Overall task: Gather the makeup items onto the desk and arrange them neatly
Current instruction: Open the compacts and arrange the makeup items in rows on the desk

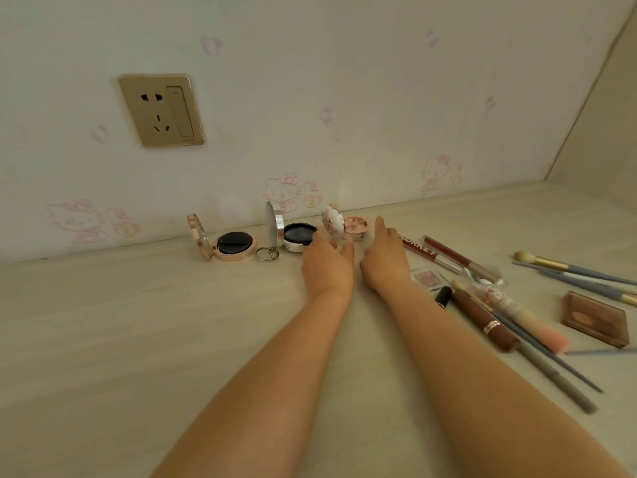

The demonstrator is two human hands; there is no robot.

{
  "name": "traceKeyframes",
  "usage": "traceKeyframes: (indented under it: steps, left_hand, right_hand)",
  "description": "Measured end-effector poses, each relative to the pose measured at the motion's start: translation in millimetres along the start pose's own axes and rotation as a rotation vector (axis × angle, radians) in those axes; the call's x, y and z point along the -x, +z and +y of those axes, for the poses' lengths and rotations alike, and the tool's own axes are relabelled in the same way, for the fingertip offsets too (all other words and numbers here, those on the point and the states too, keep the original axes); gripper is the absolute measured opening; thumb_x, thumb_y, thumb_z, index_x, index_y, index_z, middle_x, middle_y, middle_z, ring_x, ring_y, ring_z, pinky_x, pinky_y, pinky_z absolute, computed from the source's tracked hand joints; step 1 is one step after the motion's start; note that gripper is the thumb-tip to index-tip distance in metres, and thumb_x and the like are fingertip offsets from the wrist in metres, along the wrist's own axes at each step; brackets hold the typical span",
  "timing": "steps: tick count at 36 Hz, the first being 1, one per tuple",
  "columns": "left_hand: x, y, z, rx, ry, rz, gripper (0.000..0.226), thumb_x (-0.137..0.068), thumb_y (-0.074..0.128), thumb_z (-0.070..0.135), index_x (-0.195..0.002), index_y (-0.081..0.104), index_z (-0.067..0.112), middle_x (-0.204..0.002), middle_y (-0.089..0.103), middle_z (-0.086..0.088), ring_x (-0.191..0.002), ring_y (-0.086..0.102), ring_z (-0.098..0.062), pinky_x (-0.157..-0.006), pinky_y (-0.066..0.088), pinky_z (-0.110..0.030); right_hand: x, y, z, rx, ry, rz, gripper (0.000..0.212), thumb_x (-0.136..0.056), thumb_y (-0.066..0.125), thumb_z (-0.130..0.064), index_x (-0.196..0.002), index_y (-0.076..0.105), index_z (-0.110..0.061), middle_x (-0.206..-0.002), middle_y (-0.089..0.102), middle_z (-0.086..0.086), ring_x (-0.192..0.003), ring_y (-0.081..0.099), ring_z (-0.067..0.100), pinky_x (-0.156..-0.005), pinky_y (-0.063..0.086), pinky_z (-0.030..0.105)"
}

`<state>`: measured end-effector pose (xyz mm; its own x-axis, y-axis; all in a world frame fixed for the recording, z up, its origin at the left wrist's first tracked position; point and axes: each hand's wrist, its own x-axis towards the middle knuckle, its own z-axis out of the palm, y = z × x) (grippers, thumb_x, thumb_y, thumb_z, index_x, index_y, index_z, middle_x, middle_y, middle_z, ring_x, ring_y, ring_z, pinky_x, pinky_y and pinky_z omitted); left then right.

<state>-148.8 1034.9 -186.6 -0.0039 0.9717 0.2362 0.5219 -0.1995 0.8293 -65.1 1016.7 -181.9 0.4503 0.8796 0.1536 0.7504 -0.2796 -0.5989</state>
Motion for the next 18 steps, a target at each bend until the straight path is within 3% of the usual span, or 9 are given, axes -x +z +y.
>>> traceKeyframes:
  steps: [3, 6, 11, 15, 18]
  left_hand:
    - [20, -5, 5, 0.09, 0.0, -0.003, 0.036, -0.087, 0.058, 0.018, -0.121, 0.05, 0.011, -0.104, 0.066, -0.003, -0.1, 0.061, -0.022, -0.087, 0.046, -0.033]
    - [40, -4, 8, 0.075, 0.039, -0.078, 0.031, -0.085, 0.058, 0.014, -0.117, 0.055, 0.014, -0.105, 0.066, -0.001, -0.099, 0.061, -0.02, -0.088, 0.047, -0.034]
    - [58, 1, 13, -0.064, 0.191, -0.249, 0.042, -0.086, 0.061, 0.024, -0.127, 0.052, 0.019, -0.122, 0.059, 0.001, -0.111, 0.055, -0.018, -0.094, 0.043, -0.034]
    - [70, 11, 20, -0.288, 0.266, -0.283, 0.055, -0.084, 0.059, 0.04, -0.135, 0.043, 0.026, -0.137, 0.048, -0.001, -0.123, 0.043, -0.025, -0.098, 0.037, -0.036]
    - [72, 18, 22, -0.382, 0.318, -0.3, 0.063, -0.083, 0.057, 0.047, -0.139, 0.037, 0.025, -0.143, 0.041, 0.0, -0.126, 0.037, -0.026, -0.097, 0.035, -0.036]
  right_hand:
    - [22, -7, -1, -0.084, -0.028, 0.03, 0.069, -0.085, 0.042, 0.005, -0.147, 0.015, -0.01, -0.148, 0.025, 0.016, -0.134, 0.03, 0.029, -0.105, 0.032, 0.033]
    - [45, -19, 4, -0.099, -0.098, 0.152, 0.057, -0.084, 0.045, 0.004, -0.139, 0.037, -0.01, -0.142, 0.036, 0.013, -0.126, 0.042, 0.027, -0.099, 0.036, 0.032]
    - [73, -41, 23, 0.167, -0.133, 0.252, 0.045, -0.082, 0.056, -0.005, -0.126, 0.052, -0.011, -0.131, 0.047, 0.01, -0.124, 0.039, 0.027, -0.095, 0.033, 0.032]
    - [88, -52, 41, 0.467, -0.065, 0.236, 0.034, -0.089, 0.047, -0.018, -0.122, 0.054, -0.013, -0.128, 0.049, 0.008, -0.12, 0.038, 0.028, -0.095, 0.031, 0.036]
    - [94, -56, 49, 0.465, 0.018, 0.227, 0.034, -0.09, 0.043, -0.017, -0.121, 0.055, -0.011, -0.129, 0.049, 0.01, -0.124, 0.034, 0.03, -0.097, 0.03, 0.038]
